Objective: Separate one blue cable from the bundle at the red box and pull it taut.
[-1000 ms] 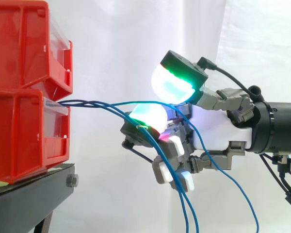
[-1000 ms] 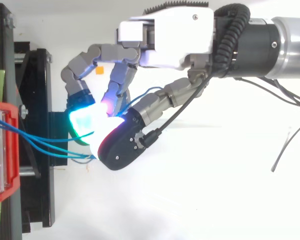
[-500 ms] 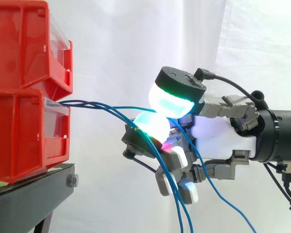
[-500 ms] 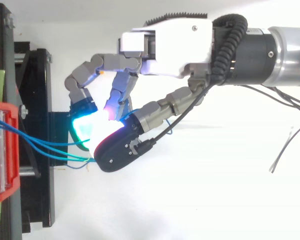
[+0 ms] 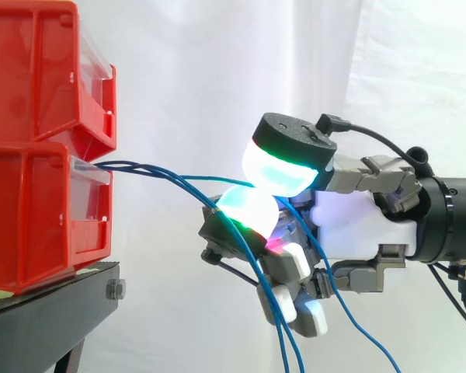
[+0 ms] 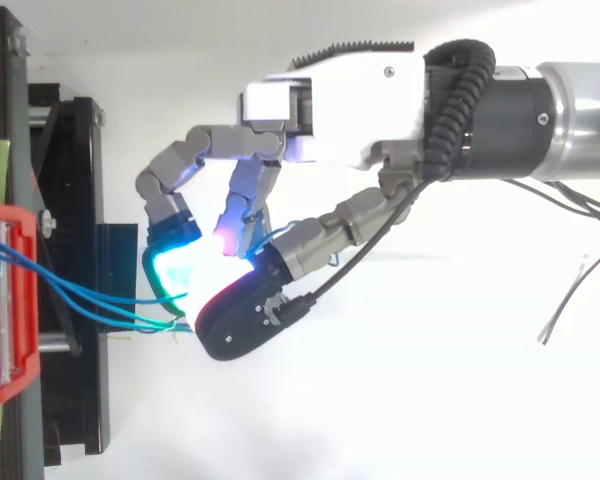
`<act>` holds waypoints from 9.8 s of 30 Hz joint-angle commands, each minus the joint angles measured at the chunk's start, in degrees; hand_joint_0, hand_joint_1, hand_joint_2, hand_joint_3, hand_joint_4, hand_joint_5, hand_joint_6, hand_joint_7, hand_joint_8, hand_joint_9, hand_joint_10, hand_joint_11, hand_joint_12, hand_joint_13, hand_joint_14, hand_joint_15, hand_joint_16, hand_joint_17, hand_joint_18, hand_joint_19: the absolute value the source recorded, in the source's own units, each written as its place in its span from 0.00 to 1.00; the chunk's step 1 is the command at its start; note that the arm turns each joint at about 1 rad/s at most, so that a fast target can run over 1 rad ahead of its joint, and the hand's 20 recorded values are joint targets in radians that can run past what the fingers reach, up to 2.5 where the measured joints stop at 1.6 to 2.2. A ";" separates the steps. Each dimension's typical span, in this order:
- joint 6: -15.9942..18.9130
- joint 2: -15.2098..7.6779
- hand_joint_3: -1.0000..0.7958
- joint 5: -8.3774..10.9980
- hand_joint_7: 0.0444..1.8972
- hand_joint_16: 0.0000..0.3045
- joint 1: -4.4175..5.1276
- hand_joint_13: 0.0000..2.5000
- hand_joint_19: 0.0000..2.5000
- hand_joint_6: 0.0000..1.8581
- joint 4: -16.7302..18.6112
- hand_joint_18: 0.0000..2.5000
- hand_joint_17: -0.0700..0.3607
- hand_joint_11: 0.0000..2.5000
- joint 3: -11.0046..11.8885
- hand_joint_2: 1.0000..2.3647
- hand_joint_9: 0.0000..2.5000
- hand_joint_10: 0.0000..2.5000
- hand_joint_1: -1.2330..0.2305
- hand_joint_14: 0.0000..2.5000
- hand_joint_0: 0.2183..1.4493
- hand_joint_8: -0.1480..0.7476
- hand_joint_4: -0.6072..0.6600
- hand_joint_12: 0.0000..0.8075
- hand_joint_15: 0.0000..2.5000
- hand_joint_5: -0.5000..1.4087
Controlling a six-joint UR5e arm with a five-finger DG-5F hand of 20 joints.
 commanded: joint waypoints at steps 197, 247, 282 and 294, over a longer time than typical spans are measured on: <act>1.05 9.08 0.55 -3.00 0.70 0.20 0.01 0.44 0.50 0.46 -4.66 0.57 0.47 0.69 -11.52 0.01 0.47 0.68 0.35 0.68 0.31 0.55 0.53 0.51 0.68 0.19; 1.05 8.99 0.55 -3.09 0.70 0.20 0.01 0.43 0.49 0.46 -4.66 0.56 0.48 0.70 -11.52 0.01 0.47 0.68 0.35 0.68 0.31 0.55 0.53 0.50 0.69 0.19; 1.05 8.99 0.55 -3.00 0.70 0.20 0.01 0.43 0.48 0.46 -4.66 0.56 0.48 0.70 -11.52 0.01 0.47 0.68 0.35 0.67 0.31 0.54 0.53 0.49 0.69 0.19; 1.05 9.08 0.55 -3.00 0.69 0.20 0.01 0.44 0.49 0.46 -4.66 0.56 0.48 0.70 -11.52 0.01 0.47 0.67 0.35 0.68 0.31 0.55 0.53 0.50 0.68 0.19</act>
